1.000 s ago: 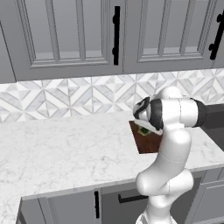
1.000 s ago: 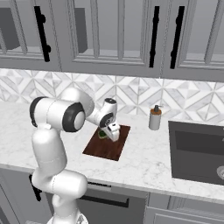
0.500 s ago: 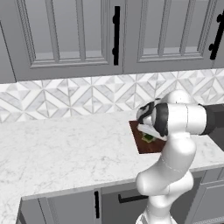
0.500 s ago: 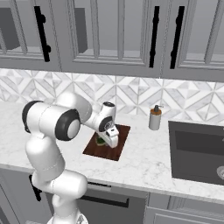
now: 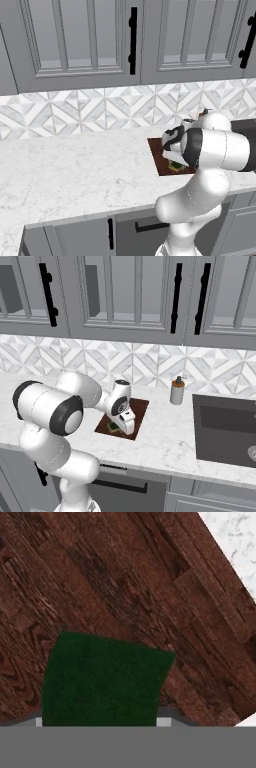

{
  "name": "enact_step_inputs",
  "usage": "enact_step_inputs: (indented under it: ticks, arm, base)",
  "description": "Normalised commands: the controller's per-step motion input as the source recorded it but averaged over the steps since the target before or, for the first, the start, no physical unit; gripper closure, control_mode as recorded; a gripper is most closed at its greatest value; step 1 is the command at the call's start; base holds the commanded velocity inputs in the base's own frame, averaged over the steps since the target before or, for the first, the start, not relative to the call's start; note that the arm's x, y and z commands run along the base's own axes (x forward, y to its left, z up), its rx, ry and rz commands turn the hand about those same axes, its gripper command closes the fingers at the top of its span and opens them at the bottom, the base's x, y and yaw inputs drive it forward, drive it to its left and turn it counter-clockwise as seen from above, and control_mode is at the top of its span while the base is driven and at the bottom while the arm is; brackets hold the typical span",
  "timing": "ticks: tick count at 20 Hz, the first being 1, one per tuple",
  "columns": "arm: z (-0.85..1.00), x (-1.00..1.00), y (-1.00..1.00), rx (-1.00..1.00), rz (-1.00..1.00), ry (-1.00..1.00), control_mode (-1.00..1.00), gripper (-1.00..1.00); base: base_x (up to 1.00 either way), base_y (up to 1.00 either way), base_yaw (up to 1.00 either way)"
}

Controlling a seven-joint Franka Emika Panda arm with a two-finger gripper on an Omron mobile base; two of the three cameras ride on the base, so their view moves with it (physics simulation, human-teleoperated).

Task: Pick up the sponge from the counter and clean the cutting board by briefly scrubbing or pressing down on the cutting board. Once finished, release the sponge.

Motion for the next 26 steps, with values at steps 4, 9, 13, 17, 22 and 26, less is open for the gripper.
enact_step_inputs:
  ticks: [4,9,13,17,22,26]
  arm:
    - [-0.29,-0.40,-0.10,0.00,0.01,0.10,-1.00,1.00]
    - [-0.06,-0.85,-0.31,0.00,0.00,0.00,-1.00,1.00]
    - [-0.17,-0.67,-0.24,0.00,0.00,0.00,-1.00,1.00]
    - [-0.04,0.02,-0.01,0.00,0.00,0.01,-1.00,1.00]
    - [0.18,0.00,-0.02,0.01,0.00,0.01,-1.00,1.00]
    - [0.15,0.20,-0.12,0.02,0.00,0.04,-1.00,1.00]
  base:
    - [0.00,0.00,0.00]
    - [0.00,0.00,0.00]
    - [0.00,0.00,0.00]
    - [0.00,0.00,0.00]
    - [0.00,0.00,0.00]
    - [0.00,0.00,0.00]
